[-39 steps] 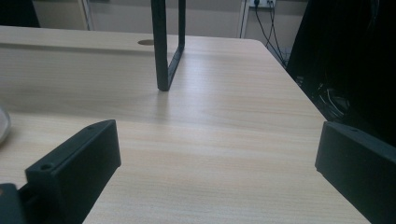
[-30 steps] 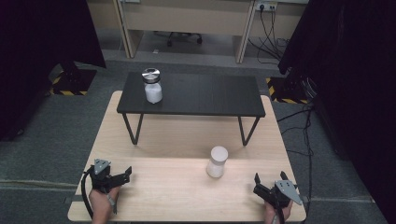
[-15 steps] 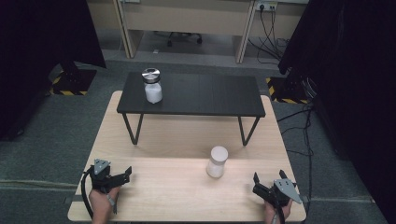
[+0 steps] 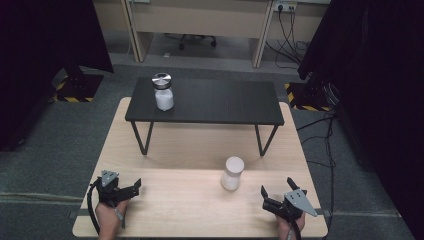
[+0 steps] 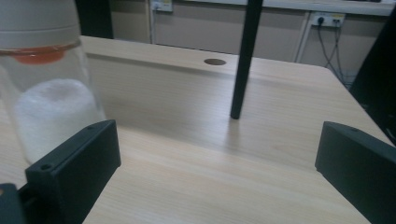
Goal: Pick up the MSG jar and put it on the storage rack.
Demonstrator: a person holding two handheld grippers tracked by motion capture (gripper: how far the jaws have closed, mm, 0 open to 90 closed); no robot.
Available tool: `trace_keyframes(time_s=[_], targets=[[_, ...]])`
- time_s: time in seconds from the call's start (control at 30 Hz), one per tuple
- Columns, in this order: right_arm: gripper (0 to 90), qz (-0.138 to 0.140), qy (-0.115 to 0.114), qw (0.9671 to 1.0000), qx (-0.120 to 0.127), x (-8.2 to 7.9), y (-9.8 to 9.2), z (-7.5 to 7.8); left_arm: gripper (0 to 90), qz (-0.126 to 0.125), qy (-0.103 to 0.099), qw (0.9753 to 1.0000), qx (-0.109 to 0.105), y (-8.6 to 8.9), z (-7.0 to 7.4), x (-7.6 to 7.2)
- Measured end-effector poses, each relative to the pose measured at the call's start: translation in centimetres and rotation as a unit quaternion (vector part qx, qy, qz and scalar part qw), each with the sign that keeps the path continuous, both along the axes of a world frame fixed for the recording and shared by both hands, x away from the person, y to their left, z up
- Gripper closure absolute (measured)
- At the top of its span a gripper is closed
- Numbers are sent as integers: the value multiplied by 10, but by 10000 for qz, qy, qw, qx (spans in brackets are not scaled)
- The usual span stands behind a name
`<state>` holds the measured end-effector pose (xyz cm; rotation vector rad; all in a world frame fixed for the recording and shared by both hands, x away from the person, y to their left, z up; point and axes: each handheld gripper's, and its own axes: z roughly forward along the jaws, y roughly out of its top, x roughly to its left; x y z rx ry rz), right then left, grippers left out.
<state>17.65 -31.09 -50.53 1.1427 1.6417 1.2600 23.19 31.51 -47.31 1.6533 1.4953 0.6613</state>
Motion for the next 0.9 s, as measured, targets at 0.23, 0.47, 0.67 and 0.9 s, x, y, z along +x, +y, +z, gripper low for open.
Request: trace_keyframes(time_s=[0.23, 0.47, 0.67, 0.9], targets=[[3, 355, -46, 9993, 68, 5, 0, 1, 0, -3, -1, 10000, -1, 0, 0, 0], [3, 560, -18, 9984, 116, 11, 2, 2, 0, -8, -15, 10000, -23, 1, 0, -1], [3, 665, -141, 9973, 283, 13, 3, -2, 0, 66, -42, 9999, -65, 1, -1, -2], [3, 822, -225, 9953, 450, 17, 4, -3, 0, 114, -69, 9999, -71, 1, -1, -4]])
